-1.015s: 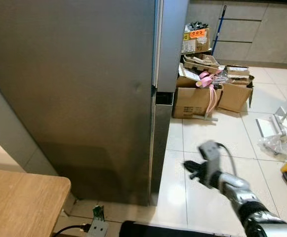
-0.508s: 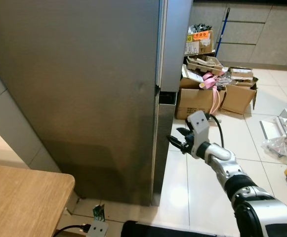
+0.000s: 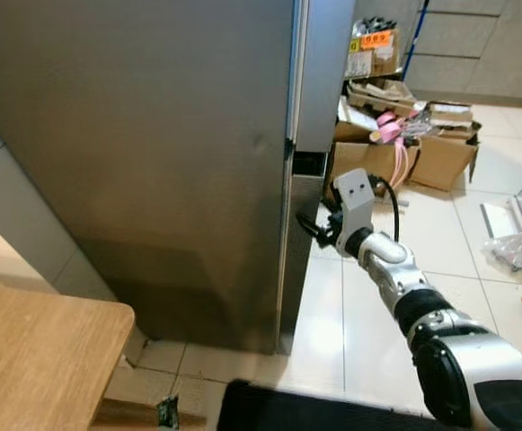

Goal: Restocking fridge

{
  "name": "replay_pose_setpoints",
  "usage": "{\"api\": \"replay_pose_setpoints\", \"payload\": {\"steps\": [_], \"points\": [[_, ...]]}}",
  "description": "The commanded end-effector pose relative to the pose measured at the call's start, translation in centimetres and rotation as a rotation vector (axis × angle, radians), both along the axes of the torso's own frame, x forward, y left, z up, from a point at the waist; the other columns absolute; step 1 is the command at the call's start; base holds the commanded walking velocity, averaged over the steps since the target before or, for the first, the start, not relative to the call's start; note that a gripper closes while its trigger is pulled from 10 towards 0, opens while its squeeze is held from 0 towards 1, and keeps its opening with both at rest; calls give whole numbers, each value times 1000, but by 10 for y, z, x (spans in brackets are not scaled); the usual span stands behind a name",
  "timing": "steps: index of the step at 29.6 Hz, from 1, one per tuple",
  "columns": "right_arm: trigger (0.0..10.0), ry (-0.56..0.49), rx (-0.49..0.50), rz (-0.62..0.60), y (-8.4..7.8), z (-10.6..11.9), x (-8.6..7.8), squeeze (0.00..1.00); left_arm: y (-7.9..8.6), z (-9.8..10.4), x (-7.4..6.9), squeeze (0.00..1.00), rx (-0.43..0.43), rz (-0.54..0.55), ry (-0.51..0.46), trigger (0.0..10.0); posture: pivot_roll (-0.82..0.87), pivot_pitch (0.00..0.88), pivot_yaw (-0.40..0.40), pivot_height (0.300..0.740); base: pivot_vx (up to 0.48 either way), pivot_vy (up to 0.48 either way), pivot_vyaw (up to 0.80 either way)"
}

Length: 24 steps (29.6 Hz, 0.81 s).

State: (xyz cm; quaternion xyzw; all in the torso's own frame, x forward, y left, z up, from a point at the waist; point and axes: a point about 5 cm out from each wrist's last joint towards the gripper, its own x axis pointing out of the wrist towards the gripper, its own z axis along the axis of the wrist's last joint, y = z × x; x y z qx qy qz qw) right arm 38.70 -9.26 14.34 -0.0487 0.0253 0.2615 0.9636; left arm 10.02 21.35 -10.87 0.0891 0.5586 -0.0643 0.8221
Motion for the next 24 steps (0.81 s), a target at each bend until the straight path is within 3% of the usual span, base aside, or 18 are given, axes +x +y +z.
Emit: {"api": "replay_pose_setpoints", "payload": {"steps": [1, 14, 21, 24], "points": [[10000, -3, 5, 1, 11, 6, 2, 0, 0, 0, -1, 0, -7, -26, -3, 10000, 83, 166, -40, 740, 0, 0, 0], [10000, -4, 78, -26, 34, 13, 2, 0, -5, -1, -1, 0, -14, -43, -9, 10000, 79, 173, -49, 740, 0, 0, 0], [10000, -3, 252, 33, 62, 34, 2, 0, -12, -1, 0, 0, -26, -36, -15, 10000, 79, 161, -70, 740, 0, 0, 0], [10000, -42, 233, 82, 71, 42, 1, 0, -14, -2, 0, 0, -29, -31, -13, 10000, 76, 156, -75, 740, 0, 0, 0]]}}
